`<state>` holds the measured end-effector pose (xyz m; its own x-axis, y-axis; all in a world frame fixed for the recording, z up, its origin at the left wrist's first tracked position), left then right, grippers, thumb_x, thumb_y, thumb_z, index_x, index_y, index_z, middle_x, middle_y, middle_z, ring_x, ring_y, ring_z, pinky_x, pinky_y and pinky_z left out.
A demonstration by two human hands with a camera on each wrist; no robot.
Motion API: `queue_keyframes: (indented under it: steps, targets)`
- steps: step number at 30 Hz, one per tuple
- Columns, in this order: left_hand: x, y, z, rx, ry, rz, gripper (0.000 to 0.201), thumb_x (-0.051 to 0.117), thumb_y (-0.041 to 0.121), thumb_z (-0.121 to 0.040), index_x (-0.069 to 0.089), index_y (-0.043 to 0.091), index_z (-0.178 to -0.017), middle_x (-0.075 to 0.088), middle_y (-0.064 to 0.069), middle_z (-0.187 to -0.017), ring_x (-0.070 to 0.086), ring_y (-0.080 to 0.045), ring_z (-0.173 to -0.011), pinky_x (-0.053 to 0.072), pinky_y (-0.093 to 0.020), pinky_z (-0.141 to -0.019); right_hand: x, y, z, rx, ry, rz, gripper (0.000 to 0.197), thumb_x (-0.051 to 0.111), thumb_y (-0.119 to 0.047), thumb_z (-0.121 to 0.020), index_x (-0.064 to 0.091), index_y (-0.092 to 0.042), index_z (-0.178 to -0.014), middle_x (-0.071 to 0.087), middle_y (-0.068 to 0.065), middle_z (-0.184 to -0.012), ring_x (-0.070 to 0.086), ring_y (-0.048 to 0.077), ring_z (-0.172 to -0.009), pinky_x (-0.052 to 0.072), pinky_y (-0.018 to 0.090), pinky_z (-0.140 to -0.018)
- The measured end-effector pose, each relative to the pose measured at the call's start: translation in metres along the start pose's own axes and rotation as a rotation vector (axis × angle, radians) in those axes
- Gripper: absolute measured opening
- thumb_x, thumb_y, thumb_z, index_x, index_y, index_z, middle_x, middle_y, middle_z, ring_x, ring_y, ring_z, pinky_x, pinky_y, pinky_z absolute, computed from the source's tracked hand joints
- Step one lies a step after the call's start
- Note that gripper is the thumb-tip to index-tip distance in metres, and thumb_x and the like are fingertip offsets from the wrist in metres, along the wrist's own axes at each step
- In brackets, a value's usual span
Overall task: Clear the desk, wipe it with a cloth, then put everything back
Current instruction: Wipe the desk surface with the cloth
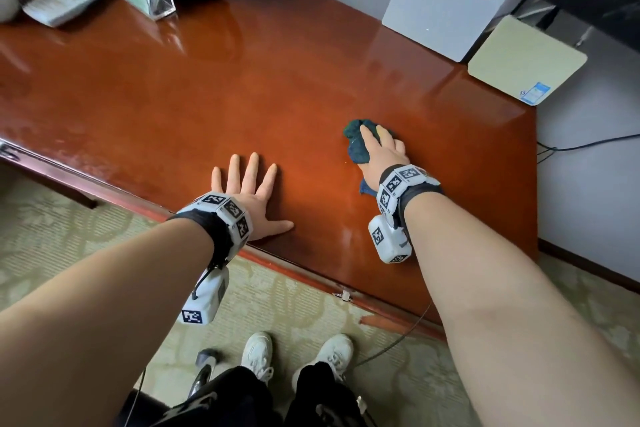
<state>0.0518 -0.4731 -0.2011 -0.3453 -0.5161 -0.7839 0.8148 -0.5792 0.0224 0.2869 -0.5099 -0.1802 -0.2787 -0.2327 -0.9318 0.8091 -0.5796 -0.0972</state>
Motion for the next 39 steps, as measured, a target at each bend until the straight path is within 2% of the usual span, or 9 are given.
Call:
queue_keyframes:
  steps: [7, 14, 19, 23, 25, 28, 33, 36, 39]
  targets:
    - [0.000, -0.002, -0.002, 0.000, 0.012, -0.004, 0.104, 0.036, 0.080, -0.077, -0.024, 0.031, -0.145, -0.031, -0.003, -0.153, -0.027, -0.031, -0.142, -0.010, -0.052, -0.116, -0.008, -0.021, -0.015, -0.095, -0.045, -0.026, 0.060, 0.039, -0.017, -0.094, 0.015, -0.031, -0.148, 0.010, -0.002, -0.157, 0.018, 0.030, -0.138, 0.031, 0.042, -0.109]
    - [0.000, -0.003, -0.004, 0.030, 0.044, -0.006, 0.102, 0.041, 0.076, -0.079, -0.020, 0.030, -0.147, -0.027, -0.004, -0.155, -0.022, -0.033, -0.143, -0.006, -0.052, -0.115, 0.019, -0.044, 0.068, -0.268, -0.172, -0.008, 0.065, 0.037, -0.004, -0.092, 0.018, -0.030, -0.148, 0.015, -0.002, -0.156, 0.021, 0.031, -0.137, 0.030, 0.038, -0.108]
    - [-0.006, -0.008, 0.003, 0.106, 0.064, 0.000, 0.091, 0.050, 0.059, -0.087, -0.008, 0.030, -0.150, -0.020, -0.004, -0.157, -0.016, -0.031, -0.145, -0.001, -0.049, -0.117, 0.032, -0.058, 0.128, -0.332, -0.345, -0.003, 0.067, 0.034, 0.002, -0.090, 0.024, -0.032, -0.146, 0.017, -0.003, -0.156, 0.023, 0.029, -0.138, 0.028, 0.035, -0.109]
    - [-0.013, -0.019, 0.012, 0.172, 0.067, -0.013, 0.084, 0.057, 0.040, -0.090, 0.002, 0.026, -0.152, -0.012, -0.003, -0.159, -0.008, -0.026, -0.147, 0.004, -0.042, -0.118, 0.032, -0.080, 0.164, -0.437, -0.482, -0.062, 0.052, 0.039, -0.003, -0.093, 0.039, -0.023, -0.141, 0.041, 0.004, -0.145, 0.044, 0.026, -0.128, 0.039, 0.030, -0.099]
    - [-0.016, -0.028, 0.017, 0.148, 0.067, 0.027, 0.080, 0.058, 0.034, -0.091, 0.008, 0.026, -0.152, -0.005, -0.002, -0.159, -0.003, -0.024, -0.147, 0.007, -0.036, -0.119, 0.025, -0.086, 0.173, -0.447, -0.512, -0.117, 0.043, 0.043, -0.011, -0.097, 0.041, -0.017, -0.140, 0.048, 0.005, -0.140, 0.047, 0.024, -0.125, 0.037, 0.023, -0.092]
    - [-0.023, -0.040, 0.029, 0.091, 0.115, 0.171, 0.071, 0.058, 0.030, -0.091, 0.020, 0.025, -0.150, 0.016, -0.004, -0.157, 0.014, -0.025, -0.145, 0.017, -0.030, -0.117, -0.001, -0.089, 0.170, -0.405, -0.415, -0.276, 0.042, 0.046, -0.016, -0.097, 0.040, -0.011, -0.139, 0.049, 0.008, -0.138, 0.047, 0.023, -0.124, 0.036, 0.022, -0.090]
    - [-0.049, -0.040, 0.057, 0.111, 0.168, 0.672, 0.059, 0.060, 0.022, -0.091, 0.035, 0.018, -0.145, 0.051, -0.002, -0.139, 0.050, -0.019, -0.125, 0.038, -0.028, -0.104, -0.042, -0.080, 0.154, -0.336, -0.245, -0.433, 0.049, 0.046, -0.023, -0.098, 0.030, -0.020, -0.144, 0.043, 0.001, -0.144, 0.043, 0.020, -0.130, 0.034, 0.019, -0.091]
    - [-0.072, -0.031, 0.069, 0.156, 0.229, 0.726, 0.051, 0.058, 0.023, -0.093, 0.041, 0.020, -0.141, 0.056, 0.000, -0.133, 0.054, -0.017, -0.121, 0.040, -0.029, -0.104, -0.062, -0.083, 0.144, -0.392, -0.140, -0.416, 0.048, 0.045, -0.020, -0.097, 0.032, -0.022, -0.143, 0.038, 0.003, -0.147, 0.040, 0.022, -0.132, 0.034, 0.024, -0.098]
    - [-0.086, -0.023, 0.074, 0.134, 0.239, 0.621, 0.051, 0.055, 0.025, -0.094, 0.039, 0.021, -0.142, 0.051, 0.001, -0.138, 0.050, -0.017, -0.125, 0.040, -0.031, -0.105, -0.078, -0.086, 0.138, -0.439, -0.076, -0.390, 0.047, 0.043, -0.015, -0.098, 0.033, -0.020, -0.143, 0.035, 0.006, -0.145, 0.038, 0.024, -0.131, 0.029, 0.020, -0.094]
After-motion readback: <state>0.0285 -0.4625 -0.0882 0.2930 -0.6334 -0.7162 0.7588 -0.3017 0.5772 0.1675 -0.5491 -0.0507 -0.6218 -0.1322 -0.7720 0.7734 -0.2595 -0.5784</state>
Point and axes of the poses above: each hand's wrist, its own z-axis away from the middle knuckle, its own x-axis out of the palm, y = z × x, the point moved 7 cm from there along -z, towards the middle knuckle
